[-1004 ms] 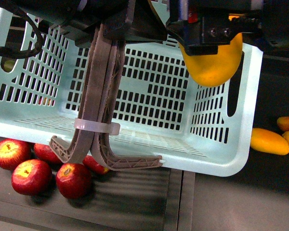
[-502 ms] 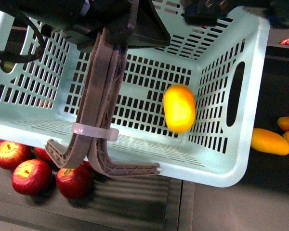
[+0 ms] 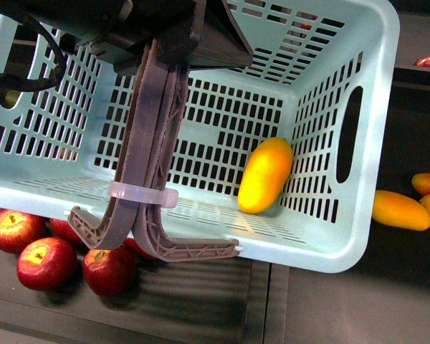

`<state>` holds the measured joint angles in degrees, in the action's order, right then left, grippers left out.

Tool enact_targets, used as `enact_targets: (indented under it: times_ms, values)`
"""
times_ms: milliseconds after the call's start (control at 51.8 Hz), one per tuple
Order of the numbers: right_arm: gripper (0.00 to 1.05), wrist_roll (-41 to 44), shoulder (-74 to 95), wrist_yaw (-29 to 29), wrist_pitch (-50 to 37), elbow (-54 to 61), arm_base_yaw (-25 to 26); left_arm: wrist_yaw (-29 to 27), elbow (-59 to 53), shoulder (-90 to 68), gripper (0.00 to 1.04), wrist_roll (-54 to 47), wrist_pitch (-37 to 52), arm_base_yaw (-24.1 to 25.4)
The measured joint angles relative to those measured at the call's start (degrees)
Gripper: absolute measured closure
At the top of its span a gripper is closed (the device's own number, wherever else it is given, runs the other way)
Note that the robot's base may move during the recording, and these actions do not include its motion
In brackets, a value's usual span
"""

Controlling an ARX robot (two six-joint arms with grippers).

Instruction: Pick mango and avocado into basket

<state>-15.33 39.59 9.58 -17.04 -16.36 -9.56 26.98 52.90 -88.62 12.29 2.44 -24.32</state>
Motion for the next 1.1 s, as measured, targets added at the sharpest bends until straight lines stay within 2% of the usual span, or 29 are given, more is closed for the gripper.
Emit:
enact_targets:
  times_ms: [174,502,560,637,695,773,1004,1024,1043,1101]
  values:
    - [0.08,-0.5,-13.0,2.8,5.9,6.6,2.2,0.0,0.0,0.0,1.00,-0.1,0.0,0.0]
    - [0.08,-0.5,-13.9,2.6,5.9,6.7,2.4,-0.1,0.0,0.0,1.00,0.0,0.0,0.0]
    - [0.15,2.5,-14.6,-3.2,2.8,7.8,5.0,0.0,0.0,0.0,1.00,-0.1,0.0,0.0]
    - [0.25,7.6,-15.8,-8.2,1.0,9.0,8.1,0.0,0.0,0.0,1.00,-0.1,0.0,0.0]
    - [0.34,10.2,-16.8,-8.8,1.0,9.9,9.0,0.0,0.0,0.0,1.00,-0.1,0.0,0.0]
    - [0.52,13.2,-18.6,-9.3,1.3,11.1,9.3,0.0,0.0,0.0,1.00,0.0,0.0,0.0]
    - [1.01,14.9,-23.4,-9.3,3.9,13.3,9.4,-0.1,0.0,0.0,1.00,-0.1,0.0,0.0]
    - [1.04,15.0,-23.7,-9.3,4.1,13.4,9.4,0.0,0.0,0.0,1.00,-0.1,0.0,0.0]
    - [1.02,15.2,-24.0,-9.3,4.3,13.5,9.4,0.0,0.0,0.0,1.00,-0.1,0.0,0.0]
    - [0.90,15.2,-24.3,-9.4,4.4,13.7,9.4,-0.1,0.0,0.0,1.00,-0.1,0.0,0.0]
